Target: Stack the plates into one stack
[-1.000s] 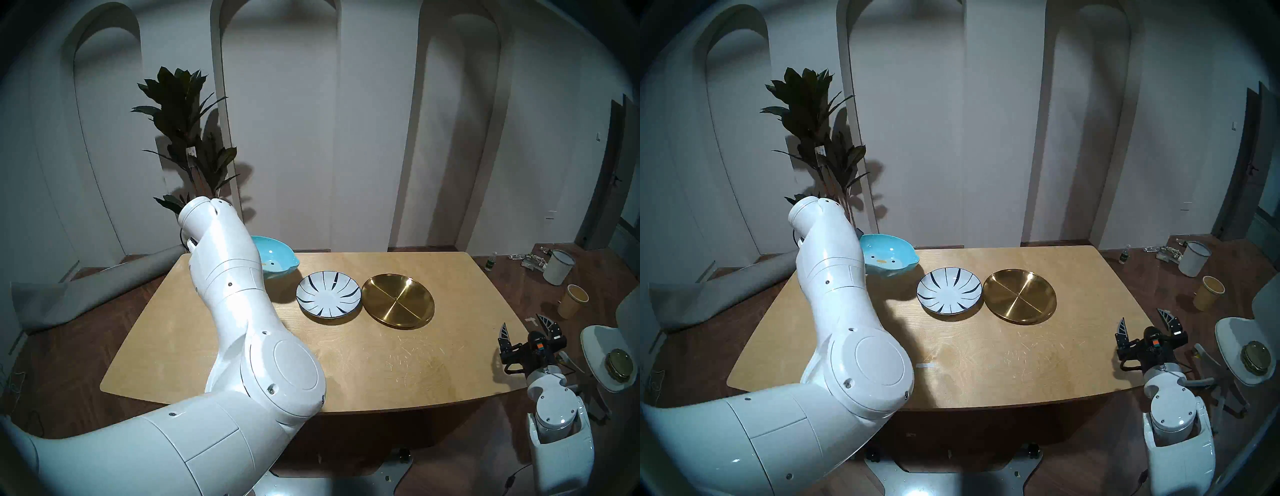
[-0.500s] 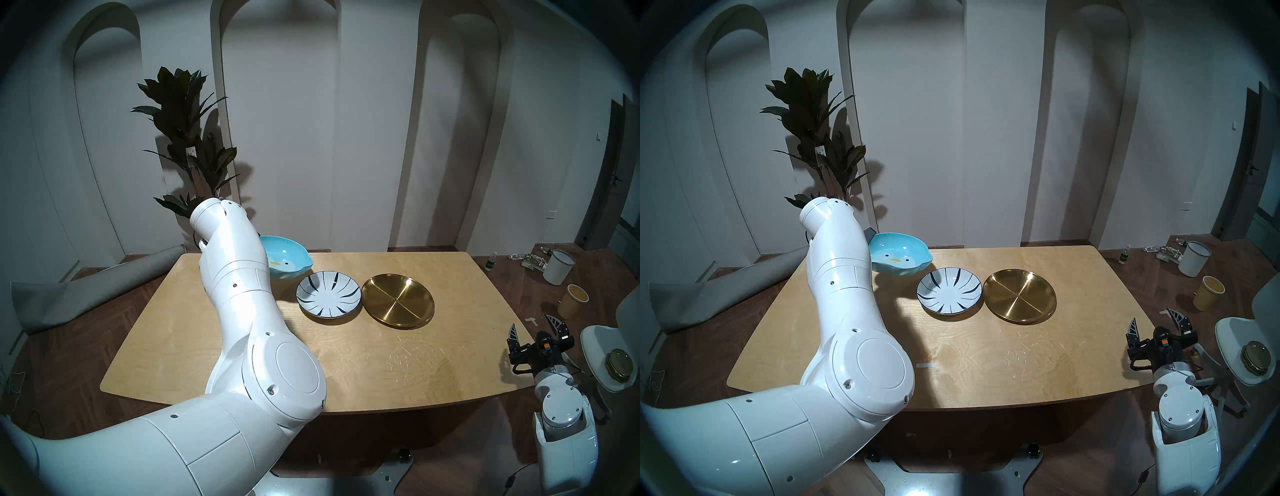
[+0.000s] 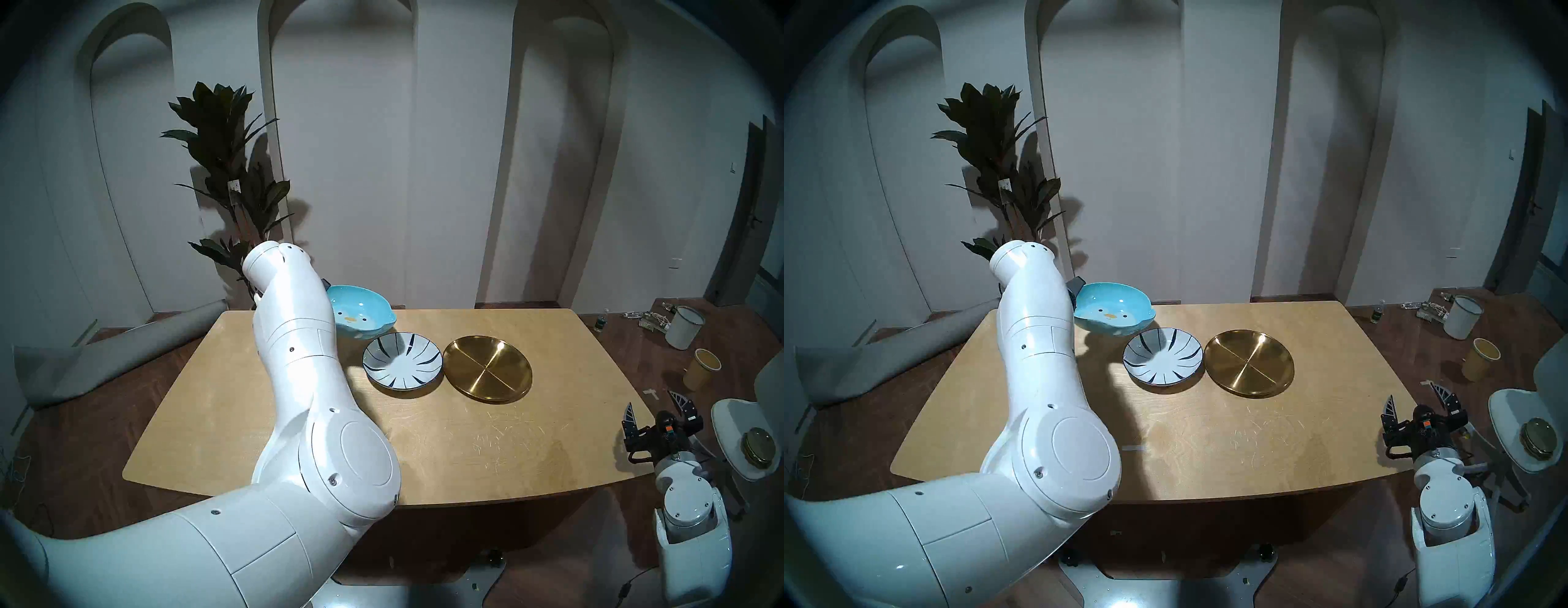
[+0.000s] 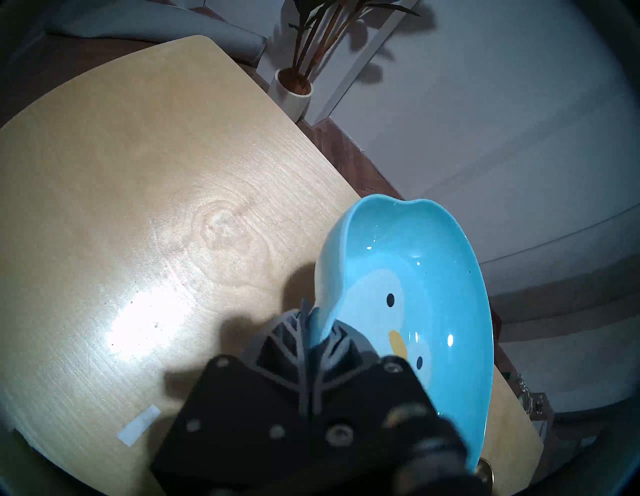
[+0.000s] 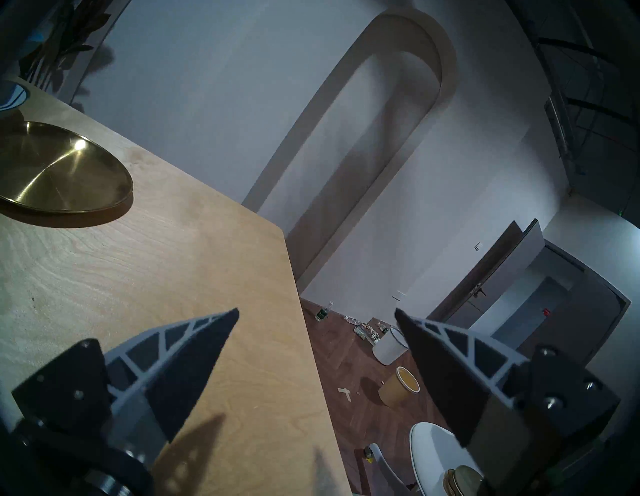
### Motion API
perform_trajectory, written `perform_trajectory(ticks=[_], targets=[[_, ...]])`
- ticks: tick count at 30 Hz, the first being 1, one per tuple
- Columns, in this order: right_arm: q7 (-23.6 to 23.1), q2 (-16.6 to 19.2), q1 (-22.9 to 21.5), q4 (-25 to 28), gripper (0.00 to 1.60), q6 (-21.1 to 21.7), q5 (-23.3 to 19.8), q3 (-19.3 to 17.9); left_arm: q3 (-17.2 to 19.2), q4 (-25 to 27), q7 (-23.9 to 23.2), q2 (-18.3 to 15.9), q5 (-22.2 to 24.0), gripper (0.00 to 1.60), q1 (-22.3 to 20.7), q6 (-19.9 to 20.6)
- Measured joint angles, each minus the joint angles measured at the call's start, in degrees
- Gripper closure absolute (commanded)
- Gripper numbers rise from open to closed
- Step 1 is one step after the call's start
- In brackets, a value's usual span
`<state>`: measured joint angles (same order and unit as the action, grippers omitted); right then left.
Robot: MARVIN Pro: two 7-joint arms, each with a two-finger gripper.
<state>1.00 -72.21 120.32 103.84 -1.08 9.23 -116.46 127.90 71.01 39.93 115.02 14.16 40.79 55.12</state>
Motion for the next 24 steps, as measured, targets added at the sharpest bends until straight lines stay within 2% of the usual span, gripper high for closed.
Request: perform_trajectory(ticks=[24], targets=[[0.1,0.6,-0.6,-1.5,0.00,0.0,1.5,-1.5,-4.8,-4.9,0.1,0.0,5.7,1.60,3.2,0.0]])
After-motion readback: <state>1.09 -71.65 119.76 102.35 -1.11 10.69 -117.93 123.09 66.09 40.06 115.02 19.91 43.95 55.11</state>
